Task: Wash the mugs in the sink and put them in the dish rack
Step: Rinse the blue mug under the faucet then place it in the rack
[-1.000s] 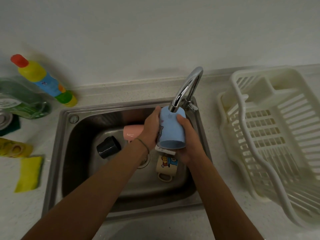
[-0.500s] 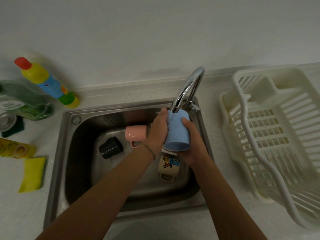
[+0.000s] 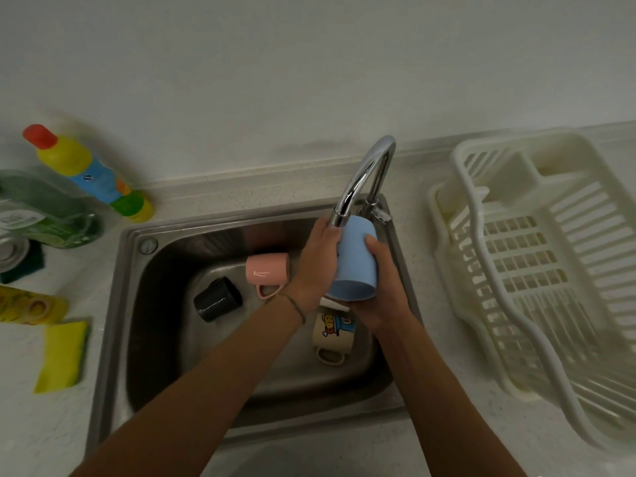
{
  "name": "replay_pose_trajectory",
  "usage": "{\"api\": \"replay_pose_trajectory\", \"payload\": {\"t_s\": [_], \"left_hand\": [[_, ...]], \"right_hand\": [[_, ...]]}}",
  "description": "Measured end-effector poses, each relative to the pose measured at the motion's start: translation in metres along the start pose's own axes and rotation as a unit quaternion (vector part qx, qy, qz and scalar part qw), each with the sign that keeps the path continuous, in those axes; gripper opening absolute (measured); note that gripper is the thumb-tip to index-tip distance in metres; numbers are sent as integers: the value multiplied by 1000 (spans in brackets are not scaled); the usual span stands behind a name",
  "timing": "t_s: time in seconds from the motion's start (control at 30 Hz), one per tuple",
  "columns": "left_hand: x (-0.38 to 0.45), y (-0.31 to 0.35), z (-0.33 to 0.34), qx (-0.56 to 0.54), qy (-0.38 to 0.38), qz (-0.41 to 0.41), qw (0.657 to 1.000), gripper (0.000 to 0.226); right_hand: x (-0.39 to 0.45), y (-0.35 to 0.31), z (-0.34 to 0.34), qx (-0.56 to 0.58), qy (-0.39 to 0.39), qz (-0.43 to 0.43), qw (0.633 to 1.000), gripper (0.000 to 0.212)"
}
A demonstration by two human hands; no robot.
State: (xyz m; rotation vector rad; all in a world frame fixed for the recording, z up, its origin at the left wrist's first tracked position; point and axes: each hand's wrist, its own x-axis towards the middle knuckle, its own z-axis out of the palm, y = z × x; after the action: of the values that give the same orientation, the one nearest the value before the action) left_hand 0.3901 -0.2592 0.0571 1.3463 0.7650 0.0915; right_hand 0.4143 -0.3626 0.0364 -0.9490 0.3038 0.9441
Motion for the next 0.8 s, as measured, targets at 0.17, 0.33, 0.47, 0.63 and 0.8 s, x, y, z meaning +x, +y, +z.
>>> {"api": "replay_pose_trajectory", "payload": {"t_s": [0.17, 0.33, 0.47, 0.63, 0.8], "left_hand": [[21, 1, -18, 13, 54, -66, 996, 42], [28, -1, -21, 163, 98, -12, 982, 42], [23, -1, -22, 221, 141, 78, 962, 50], [10, -16, -8, 145, 135, 102, 975, 27], [24, -7, -23, 205, 156, 116, 959, 36]], "right_hand": [[-10, 1, -1, -37, -43, 11, 998, 91], [-13, -7, 5, -202, 35, -23, 979, 31], [-13, 6, 7, -188, 98, -42, 976, 42], [-7, 2, 4, -30, 74, 8, 997, 73], [-7, 2, -1, -61, 19, -1, 998, 76]]}}
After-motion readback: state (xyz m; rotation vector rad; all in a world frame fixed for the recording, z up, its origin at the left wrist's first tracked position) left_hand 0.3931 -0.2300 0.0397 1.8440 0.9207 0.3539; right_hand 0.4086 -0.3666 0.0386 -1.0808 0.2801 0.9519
